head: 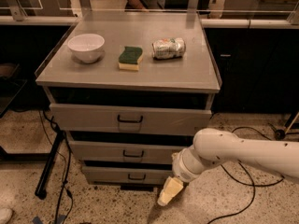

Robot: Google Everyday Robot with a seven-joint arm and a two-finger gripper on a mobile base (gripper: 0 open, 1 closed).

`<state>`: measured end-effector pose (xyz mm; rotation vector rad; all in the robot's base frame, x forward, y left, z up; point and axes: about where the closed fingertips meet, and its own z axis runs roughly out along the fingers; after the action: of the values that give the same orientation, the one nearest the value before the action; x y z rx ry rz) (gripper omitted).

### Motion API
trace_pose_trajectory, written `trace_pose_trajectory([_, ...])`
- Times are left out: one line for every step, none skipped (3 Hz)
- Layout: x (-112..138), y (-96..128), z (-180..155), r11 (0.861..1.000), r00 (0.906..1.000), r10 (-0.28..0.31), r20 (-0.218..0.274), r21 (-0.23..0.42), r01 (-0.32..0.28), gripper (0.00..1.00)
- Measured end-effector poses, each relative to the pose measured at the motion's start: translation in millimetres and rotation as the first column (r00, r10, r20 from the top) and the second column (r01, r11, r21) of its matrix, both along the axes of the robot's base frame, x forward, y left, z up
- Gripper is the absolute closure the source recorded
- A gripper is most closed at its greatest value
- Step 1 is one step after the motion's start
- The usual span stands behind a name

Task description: Open middle drawer

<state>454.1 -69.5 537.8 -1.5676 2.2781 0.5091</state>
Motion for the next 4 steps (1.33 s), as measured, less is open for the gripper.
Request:
trace_pose_trajectory([28,4,-7,1.000,0.9976,-0.005,0.069,-0.015,0.006,0.00])
trace_pose_trajectory([59,4,-12,0.999,0.9925,-0.017,0.121,-0.025,0.020,0.00])
trace_pose_trajectory([58,1,-18,1.000,0.9930,-0.015,0.117,-0.022,0.018,0.00])
trace_pose_trajectory([86,-11,-41,0.998,0.9881,-0.049,0.146,-0.018,0.052,0.00])
